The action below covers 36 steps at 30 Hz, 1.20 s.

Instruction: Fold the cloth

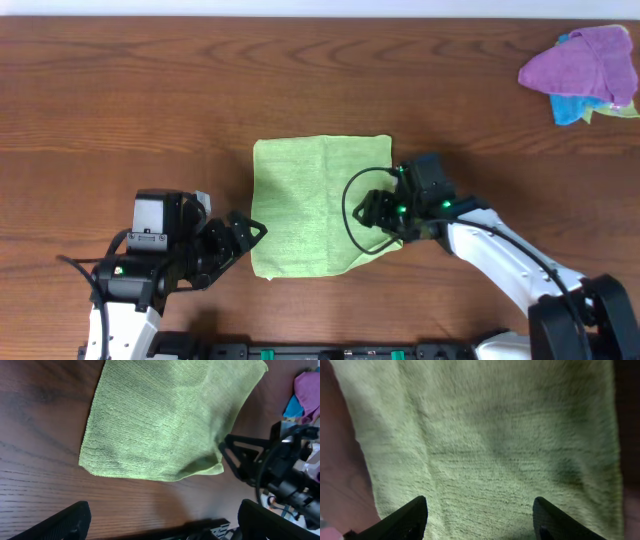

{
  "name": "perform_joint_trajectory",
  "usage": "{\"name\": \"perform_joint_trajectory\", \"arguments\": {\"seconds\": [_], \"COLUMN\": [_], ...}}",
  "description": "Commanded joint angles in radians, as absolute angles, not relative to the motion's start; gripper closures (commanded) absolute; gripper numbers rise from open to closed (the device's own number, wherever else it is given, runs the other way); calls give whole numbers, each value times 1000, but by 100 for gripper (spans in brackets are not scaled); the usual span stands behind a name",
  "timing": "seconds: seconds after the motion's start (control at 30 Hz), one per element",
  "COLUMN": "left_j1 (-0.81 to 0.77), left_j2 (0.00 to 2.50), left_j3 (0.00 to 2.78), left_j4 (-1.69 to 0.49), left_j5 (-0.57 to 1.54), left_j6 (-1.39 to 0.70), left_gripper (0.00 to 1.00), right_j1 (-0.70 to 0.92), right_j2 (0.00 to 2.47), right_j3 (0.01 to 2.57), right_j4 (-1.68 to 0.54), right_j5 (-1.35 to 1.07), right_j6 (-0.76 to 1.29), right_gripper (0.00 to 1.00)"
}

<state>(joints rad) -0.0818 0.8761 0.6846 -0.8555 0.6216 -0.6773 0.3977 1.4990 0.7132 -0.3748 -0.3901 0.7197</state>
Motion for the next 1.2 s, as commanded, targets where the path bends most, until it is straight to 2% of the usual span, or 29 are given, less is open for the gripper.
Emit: {"name": "perform_joint_trajectory", "arguments": {"seconds": [0.0,0.6,0.83,0.93,1.17], "left_j1": [-79,-79,-78,-78,-77], "left_j2": [876,876,876,876,825], "left_j3": [681,681,681,681,657], "left_j4": [-855,-855,-884,-940,-1045], "left_j5": [622,621,632,660,670], "left_j6": [-678,-678,-681,-691,-722], "left_gripper": [5,5,5,5,1], "right_j1": [417,420,420,420,420], "right_j2": [1504,1427,1241,1113,902], "right_j3": [727,727,727,727,722], "right_j4": [-386,-733,-872,-967,-1103], "right_j5": [-406,-414,-363,-293,-212], "right_j6": [736,675,689,726,789], "right_gripper": [32,42,44,40,38]}}
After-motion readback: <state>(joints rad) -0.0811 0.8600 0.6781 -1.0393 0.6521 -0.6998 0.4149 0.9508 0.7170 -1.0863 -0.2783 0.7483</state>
